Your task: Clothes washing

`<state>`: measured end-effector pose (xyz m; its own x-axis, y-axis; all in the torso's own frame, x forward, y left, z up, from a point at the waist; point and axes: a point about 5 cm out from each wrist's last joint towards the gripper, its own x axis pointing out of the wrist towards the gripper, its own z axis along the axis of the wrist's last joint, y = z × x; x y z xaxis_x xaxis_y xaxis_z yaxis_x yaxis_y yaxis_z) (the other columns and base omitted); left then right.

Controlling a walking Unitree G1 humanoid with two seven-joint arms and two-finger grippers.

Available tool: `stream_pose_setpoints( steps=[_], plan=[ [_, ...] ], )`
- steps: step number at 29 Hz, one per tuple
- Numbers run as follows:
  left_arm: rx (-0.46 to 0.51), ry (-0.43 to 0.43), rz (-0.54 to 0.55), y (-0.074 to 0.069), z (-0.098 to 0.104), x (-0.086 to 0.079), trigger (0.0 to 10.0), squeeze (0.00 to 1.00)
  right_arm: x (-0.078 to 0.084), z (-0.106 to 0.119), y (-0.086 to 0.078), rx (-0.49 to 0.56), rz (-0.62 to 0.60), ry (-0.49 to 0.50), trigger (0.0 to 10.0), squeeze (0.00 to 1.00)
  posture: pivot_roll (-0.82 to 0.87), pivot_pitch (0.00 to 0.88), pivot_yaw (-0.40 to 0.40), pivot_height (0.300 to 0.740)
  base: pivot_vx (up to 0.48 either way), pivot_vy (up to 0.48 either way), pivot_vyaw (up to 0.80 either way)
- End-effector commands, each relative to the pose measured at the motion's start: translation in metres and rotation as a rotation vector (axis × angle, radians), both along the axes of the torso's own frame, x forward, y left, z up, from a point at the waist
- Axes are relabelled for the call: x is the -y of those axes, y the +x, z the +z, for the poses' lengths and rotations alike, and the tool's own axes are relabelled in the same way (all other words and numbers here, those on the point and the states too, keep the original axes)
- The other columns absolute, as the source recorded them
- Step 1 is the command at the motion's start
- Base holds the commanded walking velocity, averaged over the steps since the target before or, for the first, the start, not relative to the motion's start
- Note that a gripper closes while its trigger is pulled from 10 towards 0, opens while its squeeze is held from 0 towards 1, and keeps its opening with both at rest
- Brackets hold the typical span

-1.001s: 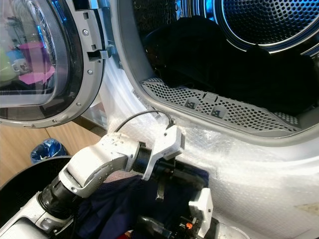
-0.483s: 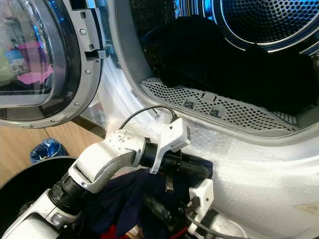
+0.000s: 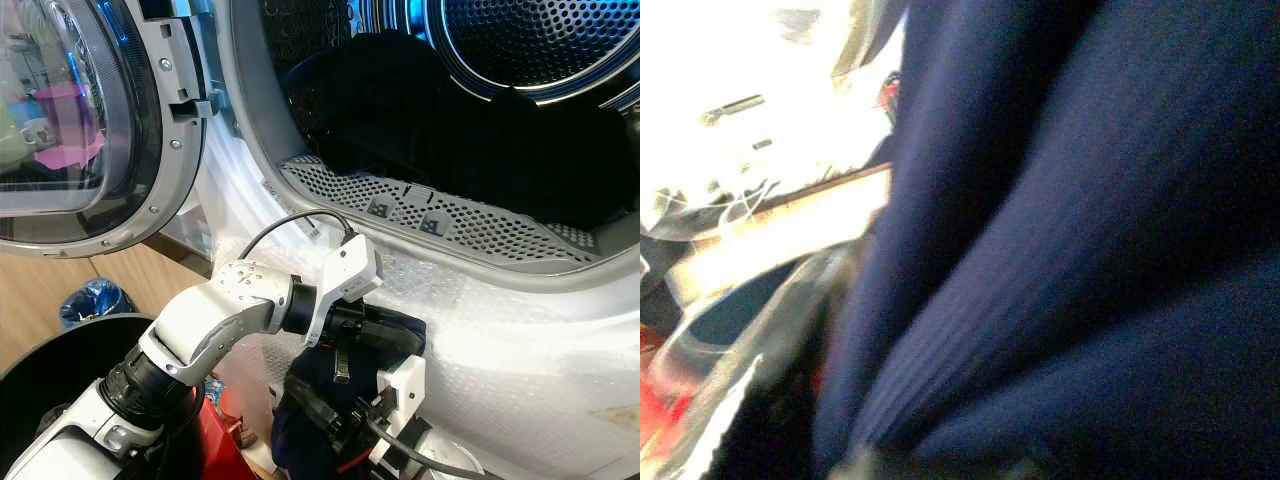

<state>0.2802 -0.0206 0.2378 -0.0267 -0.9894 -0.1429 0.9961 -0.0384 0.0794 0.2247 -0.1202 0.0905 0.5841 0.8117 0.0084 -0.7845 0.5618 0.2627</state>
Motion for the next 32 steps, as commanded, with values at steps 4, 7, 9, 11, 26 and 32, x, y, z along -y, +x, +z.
stream_pose_setpoints(
  steps=[4,7,9,11,26,32],
  plan=[
    [0.117,-0.108,-0.063,-0.010,0.034,0.010,0.0,0.00,-0.014,-0.012,-0.009,-0.057,0.095,-0.028,0.0,0.00,0.03,0.000,0.033,0.740,0.000,0.000,0.00],
    [0.115,-0.118,-0.056,-0.009,0.036,0.008,0.0,0.00,-0.015,-0.016,-0.019,-0.071,0.162,-0.048,0.0,0.00,0.03,0.000,0.032,0.740,0.000,0.000,0.00],
    [0.113,-0.124,-0.056,-0.009,0.038,0.007,0.0,0.00,-0.013,-0.023,-0.020,-0.081,0.160,-0.091,0.0,0.00,0.04,0.000,0.031,0.740,0.000,0.000,0.00],
    [0.113,-0.123,-0.055,-0.009,0.038,0.007,0.0,0.00,-0.012,-0.024,-0.020,-0.086,0.157,-0.090,0.0,0.00,0.04,0.000,0.031,0.740,0.000,0.000,0.00],
    [0.110,-0.134,-0.044,-0.010,0.039,0.006,0.0,0.00,-0.013,-0.020,-0.019,-0.070,0.146,-0.065,0.0,0.00,0.04,0.000,0.030,0.740,0.000,0.000,0.00],
    [0.108,-0.128,-0.045,-0.013,0.036,0.003,0.0,0.00,-0.014,-0.020,-0.022,-0.068,0.172,-0.048,0.0,0.00,0.04,0.000,0.034,0.740,0.000,0.000,0.00]
  ],
)
